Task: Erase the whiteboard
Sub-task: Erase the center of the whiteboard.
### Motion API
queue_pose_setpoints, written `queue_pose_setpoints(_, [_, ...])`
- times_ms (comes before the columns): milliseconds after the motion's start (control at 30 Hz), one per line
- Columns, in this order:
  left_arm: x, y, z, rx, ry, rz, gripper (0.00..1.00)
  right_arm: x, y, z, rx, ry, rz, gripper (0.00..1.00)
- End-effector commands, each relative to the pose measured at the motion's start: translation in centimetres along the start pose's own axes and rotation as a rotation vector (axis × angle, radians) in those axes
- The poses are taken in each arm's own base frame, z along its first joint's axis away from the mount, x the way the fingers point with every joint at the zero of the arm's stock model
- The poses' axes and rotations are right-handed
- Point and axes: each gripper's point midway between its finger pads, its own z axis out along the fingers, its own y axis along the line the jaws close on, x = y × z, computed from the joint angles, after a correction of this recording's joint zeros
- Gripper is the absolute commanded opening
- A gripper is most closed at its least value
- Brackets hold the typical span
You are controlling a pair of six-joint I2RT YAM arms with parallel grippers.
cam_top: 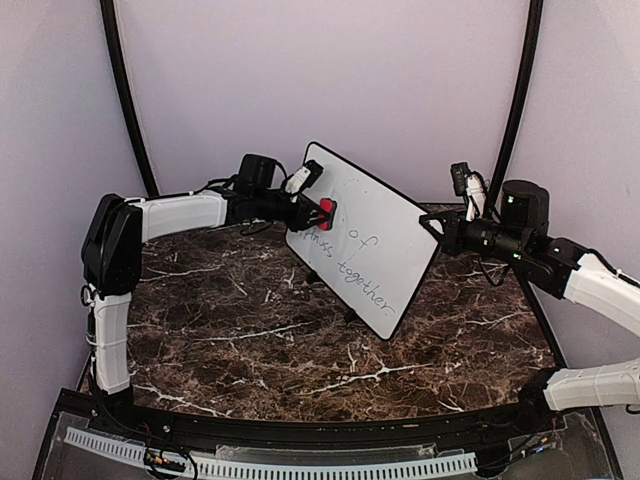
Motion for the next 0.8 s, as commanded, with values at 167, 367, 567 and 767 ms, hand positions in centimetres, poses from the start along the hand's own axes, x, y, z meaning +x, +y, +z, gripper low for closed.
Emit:
queue_pose_setpoints(167, [7.5,0.7,0.6,-0.019,0.155,-0.068,0.16,4.4,3.0,0.4,-0.169,0.155,-0.092,0.00])
queue_pose_setpoints(367, [7.4,0.9,0.7,-0.027,0.154,-0.062,0.16,4.5,3.1,0.6,-0.172,0.158,-0.091,0.00])
queue_pose_setpoints(567, [2.8,0.5,0.3,0.000,0.071,-0.039,0.16,4.5,3.0,0.6,-0.167,0.159,-0.091,0.00])
queue_pose_setpoints(767, [-0.9,-0.8,-0.7,-0.001,-0.008,0.009,0.16,4.5,2.9,0.6,-0.164,0.158,-0.091,0.00])
